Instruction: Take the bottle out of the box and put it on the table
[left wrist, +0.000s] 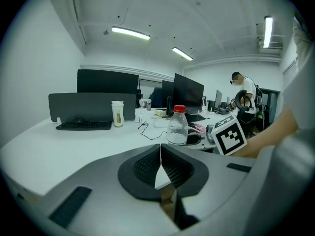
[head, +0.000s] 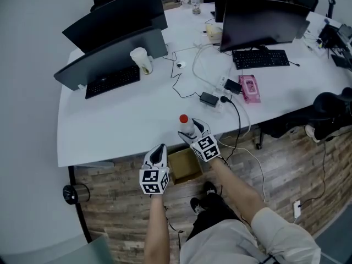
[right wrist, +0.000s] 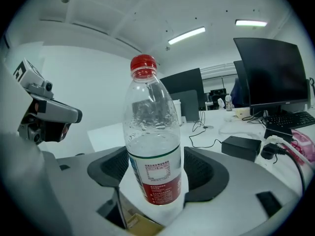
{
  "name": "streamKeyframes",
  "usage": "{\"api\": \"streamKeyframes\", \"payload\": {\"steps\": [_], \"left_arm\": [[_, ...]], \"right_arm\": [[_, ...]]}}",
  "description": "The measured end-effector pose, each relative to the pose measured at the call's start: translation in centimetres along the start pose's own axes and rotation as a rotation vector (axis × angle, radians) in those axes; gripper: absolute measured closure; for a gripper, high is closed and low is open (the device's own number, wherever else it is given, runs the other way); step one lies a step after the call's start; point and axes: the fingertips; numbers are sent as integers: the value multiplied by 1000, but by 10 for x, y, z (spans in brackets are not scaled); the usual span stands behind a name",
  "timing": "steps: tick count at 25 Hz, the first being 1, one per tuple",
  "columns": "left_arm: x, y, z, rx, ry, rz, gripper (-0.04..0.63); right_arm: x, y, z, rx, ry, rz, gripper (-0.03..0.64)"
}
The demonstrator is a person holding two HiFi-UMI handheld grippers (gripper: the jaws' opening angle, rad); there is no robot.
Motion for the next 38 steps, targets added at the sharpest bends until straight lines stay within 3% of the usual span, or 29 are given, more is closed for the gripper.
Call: {"api": "streamKeyframes", "payload": {"steps": [11, 24, 28, 38], "left_arm": [[-23, 37, -10, -35, 22, -39, 578], [-71, 114, -38, -88, 27, -78, 578], [-82, 137, -42, -102, 16, -67, 578], [-98, 182, -66, -110, 75, -17, 578]], "right_arm": [[17, 67, -9, 15, -55, -86, 287], [104, 198, -13, -26, -85, -125, 288], [132, 225, -19, -43, -107, -132, 288], [173, 259, -40, -115, -187, -156, 290]]}}
Point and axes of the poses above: the fingertips, and each gripper's own axes: y backward along the fingers, x to its left, z out of its top, and after that the axes turned 5 degrees about x, right-handed
